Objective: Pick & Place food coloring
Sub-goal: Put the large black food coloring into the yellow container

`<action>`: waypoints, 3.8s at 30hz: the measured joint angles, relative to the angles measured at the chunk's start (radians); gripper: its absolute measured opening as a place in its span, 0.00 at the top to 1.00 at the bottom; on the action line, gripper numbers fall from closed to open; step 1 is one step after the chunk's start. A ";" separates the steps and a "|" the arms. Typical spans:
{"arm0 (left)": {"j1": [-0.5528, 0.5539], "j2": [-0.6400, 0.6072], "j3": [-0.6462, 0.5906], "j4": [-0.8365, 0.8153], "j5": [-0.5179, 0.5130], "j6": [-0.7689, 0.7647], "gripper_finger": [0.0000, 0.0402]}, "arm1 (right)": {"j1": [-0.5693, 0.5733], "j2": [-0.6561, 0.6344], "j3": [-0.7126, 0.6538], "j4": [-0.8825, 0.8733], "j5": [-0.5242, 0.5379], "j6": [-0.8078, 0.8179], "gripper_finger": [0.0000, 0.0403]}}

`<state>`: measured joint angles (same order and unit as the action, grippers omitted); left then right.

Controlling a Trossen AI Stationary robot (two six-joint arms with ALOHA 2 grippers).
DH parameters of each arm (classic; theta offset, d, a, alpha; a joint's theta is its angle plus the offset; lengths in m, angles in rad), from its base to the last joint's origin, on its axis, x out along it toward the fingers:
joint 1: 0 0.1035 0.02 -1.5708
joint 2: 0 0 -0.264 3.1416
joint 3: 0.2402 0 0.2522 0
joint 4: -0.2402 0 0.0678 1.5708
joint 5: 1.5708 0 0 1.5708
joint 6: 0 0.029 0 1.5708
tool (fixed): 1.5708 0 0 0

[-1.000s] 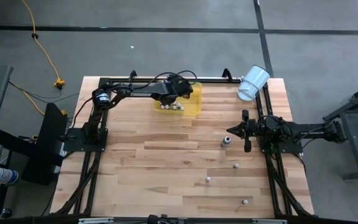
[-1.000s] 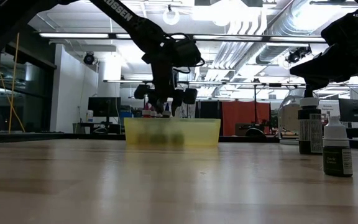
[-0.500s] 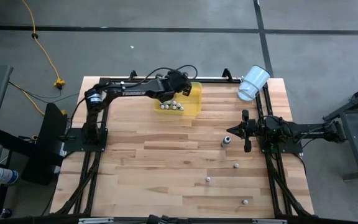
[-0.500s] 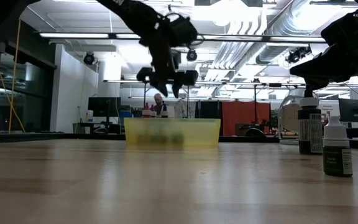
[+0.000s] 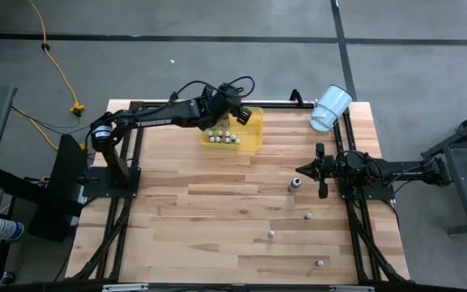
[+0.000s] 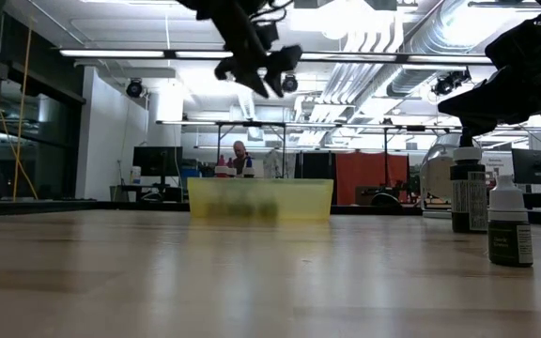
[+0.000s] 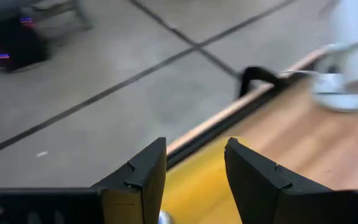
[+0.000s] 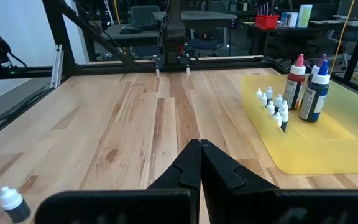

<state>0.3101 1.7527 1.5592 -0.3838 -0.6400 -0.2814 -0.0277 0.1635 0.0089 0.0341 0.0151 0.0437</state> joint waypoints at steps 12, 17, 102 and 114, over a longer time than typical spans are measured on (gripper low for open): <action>-0.061 0.004 0.079 0.053 0.752 0.338 0.62 | 0.000 0.000 0.000 0.000 0.000 0.000 1.00; -0.108 0.037 0.077 0.042 0.923 0.473 0.62 | 0.000 0.000 0.000 0.000 0.000 0.000 1.00; -0.310 0.645 -0.053 1.211 0.735 0.398 0.25 | 0.000 0.000 0.000 0.000 0.000 0.000 1.00; -0.304 0.720 0.076 1.203 0.762 0.390 0.25 | 0.000 0.000 0.000 0.000 0.000 0.000 1.00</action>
<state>0.0063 2.4731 1.6357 0.8188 0.1223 0.1084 -0.0277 0.1634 0.0089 0.0341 0.0154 0.0437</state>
